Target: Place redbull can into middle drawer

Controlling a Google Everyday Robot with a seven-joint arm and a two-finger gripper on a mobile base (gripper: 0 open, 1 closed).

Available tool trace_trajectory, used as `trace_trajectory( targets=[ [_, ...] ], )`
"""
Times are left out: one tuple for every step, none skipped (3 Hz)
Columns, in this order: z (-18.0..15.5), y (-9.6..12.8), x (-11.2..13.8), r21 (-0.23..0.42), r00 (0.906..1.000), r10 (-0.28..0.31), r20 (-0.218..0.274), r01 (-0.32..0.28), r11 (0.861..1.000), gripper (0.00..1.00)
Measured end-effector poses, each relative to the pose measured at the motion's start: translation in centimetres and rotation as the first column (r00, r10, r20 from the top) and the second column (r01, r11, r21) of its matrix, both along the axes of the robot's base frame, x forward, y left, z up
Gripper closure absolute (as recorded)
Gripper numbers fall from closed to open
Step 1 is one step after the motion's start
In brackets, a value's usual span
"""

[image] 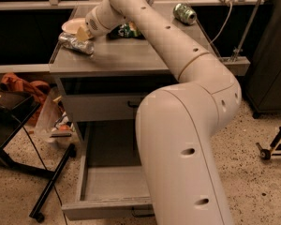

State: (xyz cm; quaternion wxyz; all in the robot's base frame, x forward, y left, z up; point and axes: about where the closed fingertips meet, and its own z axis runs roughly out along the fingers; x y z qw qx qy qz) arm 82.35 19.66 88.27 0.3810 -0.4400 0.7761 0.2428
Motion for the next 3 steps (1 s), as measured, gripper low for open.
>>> trace_trajectory(
  targets=[
    [-0.12, -0.07, -0.14, -0.005, 1.0, 0.003, -0.005, -0.003, 1.0, 0.71],
    [-0.09, 0.0, -0.24, -0.01, 0.9999, 0.008, -0.01, -0.008, 1.0, 0.48],
    [-0.44, 0.26, -0.34, -0.021, 0.9996, 0.02, -0.02, -0.021, 1.0, 0.25]
  ],
)
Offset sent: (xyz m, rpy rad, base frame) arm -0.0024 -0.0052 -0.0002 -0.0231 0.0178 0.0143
